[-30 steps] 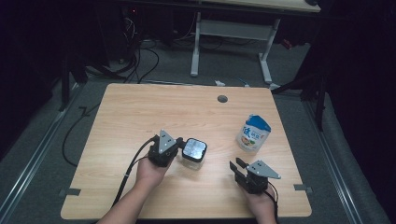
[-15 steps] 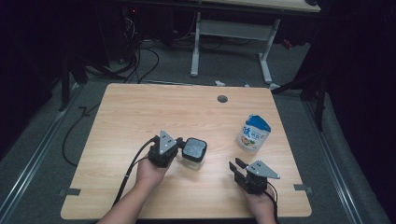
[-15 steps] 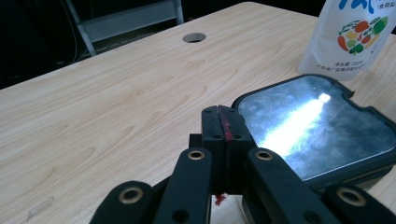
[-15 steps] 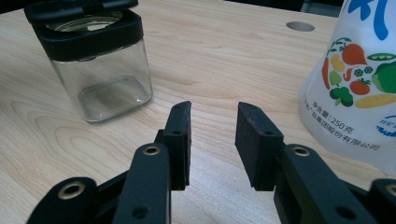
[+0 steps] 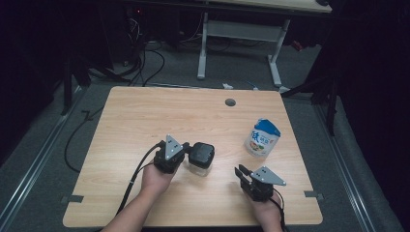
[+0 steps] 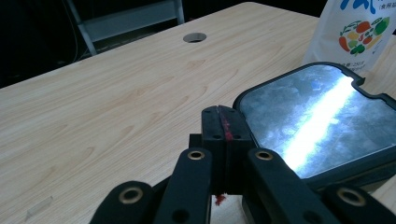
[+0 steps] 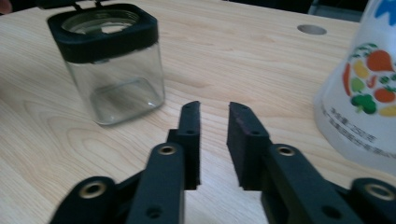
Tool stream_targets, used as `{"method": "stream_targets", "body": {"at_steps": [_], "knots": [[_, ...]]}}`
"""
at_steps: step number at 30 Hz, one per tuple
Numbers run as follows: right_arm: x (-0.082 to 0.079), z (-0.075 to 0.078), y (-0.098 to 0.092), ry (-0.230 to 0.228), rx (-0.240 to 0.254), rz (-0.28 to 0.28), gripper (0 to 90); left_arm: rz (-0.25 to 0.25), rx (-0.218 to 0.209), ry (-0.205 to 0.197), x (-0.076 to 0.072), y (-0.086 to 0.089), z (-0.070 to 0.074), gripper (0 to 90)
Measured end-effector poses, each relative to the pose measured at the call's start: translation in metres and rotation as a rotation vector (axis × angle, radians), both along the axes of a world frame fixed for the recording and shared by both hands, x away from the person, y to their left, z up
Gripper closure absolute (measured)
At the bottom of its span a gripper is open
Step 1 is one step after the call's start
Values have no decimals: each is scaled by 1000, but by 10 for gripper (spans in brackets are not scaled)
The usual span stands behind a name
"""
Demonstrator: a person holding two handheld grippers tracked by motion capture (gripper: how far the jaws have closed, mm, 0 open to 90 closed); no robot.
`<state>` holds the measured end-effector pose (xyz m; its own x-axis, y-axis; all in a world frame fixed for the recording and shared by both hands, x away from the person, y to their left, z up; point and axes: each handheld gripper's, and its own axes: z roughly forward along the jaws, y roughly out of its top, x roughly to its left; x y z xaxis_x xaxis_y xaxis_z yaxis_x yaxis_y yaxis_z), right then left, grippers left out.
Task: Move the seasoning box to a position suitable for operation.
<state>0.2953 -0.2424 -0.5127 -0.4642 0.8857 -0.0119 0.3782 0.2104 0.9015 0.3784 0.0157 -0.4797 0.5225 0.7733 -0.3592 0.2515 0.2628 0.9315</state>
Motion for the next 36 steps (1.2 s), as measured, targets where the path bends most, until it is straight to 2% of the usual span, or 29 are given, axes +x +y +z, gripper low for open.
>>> {"method": "stream_targets", "body": {"at_steps": [2, 5, 11, 12, 16, 24, 25, 29, 36], "knots": [[2, 3, 6, 8, 6, 16, 840, 0, 0, 1, 0, 0, 0, 900], [9, 11, 21, -5, -6, 48, 877, -1, -9, 3, 1, 0, 0, 900], [22, 27, 51, -24, -30, 104, 878, -8, -17, 6, 2, 1, -1, 900], [22, 27, 51, -24, -30, 104, 878, -8, -17, 6, 2, 1, -1, 900], [31, 35, 72, -29, -40, 134, 878, -11, -31, 8, 2, 2, -1, 900], [33, 43, 85, -42, -47, 157, 878, -14, -38, 19, 2, 9, -1, 880], [34, 44, 86, -43, -49, 160, 877, -18, -50, 22, -2, 14, 0, 874], [37, 48, 89, -51, -47, 162, 877, -34, -55, 27, -12, 23, -4, 868], [40, 56, 97, -65, -46, 170, 876, -60, -55, 39, -26, 25, -10, 868]]}}
